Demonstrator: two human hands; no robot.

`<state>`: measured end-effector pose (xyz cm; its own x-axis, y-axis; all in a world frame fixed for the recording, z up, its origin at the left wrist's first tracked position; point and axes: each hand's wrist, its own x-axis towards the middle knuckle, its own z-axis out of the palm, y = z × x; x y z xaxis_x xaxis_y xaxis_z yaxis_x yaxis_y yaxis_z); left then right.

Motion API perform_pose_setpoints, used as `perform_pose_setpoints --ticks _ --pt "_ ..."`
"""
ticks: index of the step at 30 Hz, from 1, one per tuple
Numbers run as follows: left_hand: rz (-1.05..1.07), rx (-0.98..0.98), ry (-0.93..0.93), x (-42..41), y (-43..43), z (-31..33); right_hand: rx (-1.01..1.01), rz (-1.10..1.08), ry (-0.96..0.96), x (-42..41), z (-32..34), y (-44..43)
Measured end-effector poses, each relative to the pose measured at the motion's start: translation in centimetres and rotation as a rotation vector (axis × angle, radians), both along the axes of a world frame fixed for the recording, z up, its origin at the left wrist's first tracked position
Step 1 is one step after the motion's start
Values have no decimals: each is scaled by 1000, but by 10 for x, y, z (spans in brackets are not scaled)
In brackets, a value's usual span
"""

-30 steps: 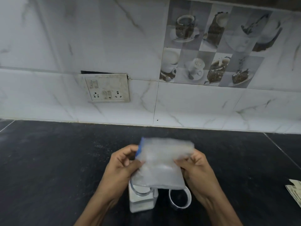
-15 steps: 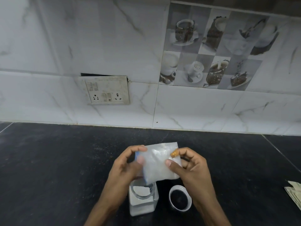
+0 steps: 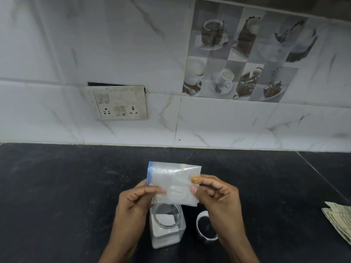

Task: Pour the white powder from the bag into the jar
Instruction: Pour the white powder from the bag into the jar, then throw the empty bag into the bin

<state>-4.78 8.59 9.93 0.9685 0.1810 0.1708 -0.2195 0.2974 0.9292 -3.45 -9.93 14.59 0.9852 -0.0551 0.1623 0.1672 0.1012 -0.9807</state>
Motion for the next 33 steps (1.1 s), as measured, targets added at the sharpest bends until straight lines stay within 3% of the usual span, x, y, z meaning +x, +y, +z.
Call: perform_pose_setpoints --ticks 6,14,20,27,33 --pt "27 92 52 -26 15 -6 -75 -50 -22 -15 -17 25" --pt "177 151 215 -105 49 -16 -165 256 110 -52 -41 44" --pt "419 102 358 -197 50 -35 -312 546 204 -94 -65 66" --pt "758 407 593 -322 51 -81 -552 818 281 -171 -131 91" --pt "1028 455 881 -402 70 -141 -674 1047 300 -221 -146 107"
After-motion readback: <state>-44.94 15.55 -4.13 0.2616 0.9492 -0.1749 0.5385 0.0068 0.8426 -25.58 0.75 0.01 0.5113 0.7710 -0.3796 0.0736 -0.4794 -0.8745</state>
